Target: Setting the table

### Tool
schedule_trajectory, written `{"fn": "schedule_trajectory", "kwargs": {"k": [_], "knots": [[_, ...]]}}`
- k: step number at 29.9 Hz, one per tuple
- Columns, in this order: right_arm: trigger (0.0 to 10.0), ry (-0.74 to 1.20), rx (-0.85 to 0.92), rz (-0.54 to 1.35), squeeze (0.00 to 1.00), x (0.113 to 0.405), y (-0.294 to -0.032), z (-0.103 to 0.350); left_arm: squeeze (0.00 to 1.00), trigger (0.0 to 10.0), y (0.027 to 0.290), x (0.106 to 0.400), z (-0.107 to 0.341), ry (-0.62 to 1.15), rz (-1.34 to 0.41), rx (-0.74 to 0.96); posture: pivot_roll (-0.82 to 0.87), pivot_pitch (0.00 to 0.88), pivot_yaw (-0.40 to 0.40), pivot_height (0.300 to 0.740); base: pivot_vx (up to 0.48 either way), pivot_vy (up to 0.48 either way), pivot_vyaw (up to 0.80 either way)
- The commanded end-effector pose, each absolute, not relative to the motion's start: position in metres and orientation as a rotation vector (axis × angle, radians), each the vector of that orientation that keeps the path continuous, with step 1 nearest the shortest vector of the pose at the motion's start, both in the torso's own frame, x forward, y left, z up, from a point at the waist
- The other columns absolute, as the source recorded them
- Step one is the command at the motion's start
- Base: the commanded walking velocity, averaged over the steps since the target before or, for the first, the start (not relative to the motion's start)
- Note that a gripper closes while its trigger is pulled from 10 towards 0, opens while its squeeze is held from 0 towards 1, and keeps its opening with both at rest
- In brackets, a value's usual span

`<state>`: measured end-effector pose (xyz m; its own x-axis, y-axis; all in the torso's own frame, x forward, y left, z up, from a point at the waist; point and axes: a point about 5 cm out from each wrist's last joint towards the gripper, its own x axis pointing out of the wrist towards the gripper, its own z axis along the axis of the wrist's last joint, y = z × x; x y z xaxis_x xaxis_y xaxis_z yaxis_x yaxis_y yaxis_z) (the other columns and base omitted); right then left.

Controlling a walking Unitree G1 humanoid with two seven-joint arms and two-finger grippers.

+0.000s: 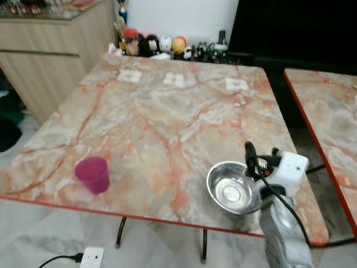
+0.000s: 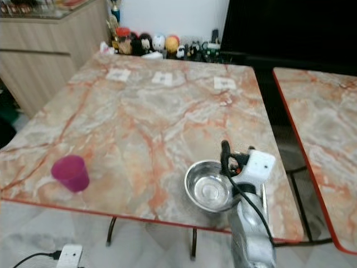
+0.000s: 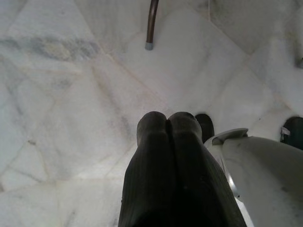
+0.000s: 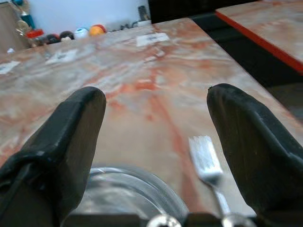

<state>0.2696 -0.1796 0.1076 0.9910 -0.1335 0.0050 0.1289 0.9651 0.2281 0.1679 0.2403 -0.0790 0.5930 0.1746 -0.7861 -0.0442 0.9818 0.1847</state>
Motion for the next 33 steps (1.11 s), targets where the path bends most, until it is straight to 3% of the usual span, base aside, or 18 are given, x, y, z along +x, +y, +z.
{"fn": "schedule_trajectory", "kwargs": {"k": [1, 12, 21, 33], "knots": [[10.0, -0.051, 0.228, -0.142, 0.00, 0.265, -0.187, 0.120, 0.00, 10.0, 0.239, 0.163, -0.082, 0.956, 0.120, 0.156, 0.03, 0.016, -0.045, 0.740, 0.000, 0.000, 0.00], [10.0, 0.135, 0.265, -0.073, 0.00, 0.238, -0.204, 0.112, 0.00, 10.0, 0.239, 0.163, -0.082, 0.955, 0.112, 0.162, 0.03, 0.016, -0.051, 0.740, 0.000, 0.000, 0.00], [10.0, 0.248, 0.295, 0.056, 0.00, 0.240, -0.202, 0.099, 0.00, 10.0, 0.239, 0.163, -0.082, 0.958, 0.111, 0.168, 0.03, 0.015, -0.054, 0.740, 0.000, 0.000, 0.00], [10.0, 0.406, 0.334, 0.048, 0.00, 0.241, -0.201, 0.076, 0.00, 10.0, 0.240, 0.162, -0.082, 0.964, 0.109, 0.177, 0.03, 0.001, -0.051, 0.740, 0.000, 0.000, 0.00]]}}
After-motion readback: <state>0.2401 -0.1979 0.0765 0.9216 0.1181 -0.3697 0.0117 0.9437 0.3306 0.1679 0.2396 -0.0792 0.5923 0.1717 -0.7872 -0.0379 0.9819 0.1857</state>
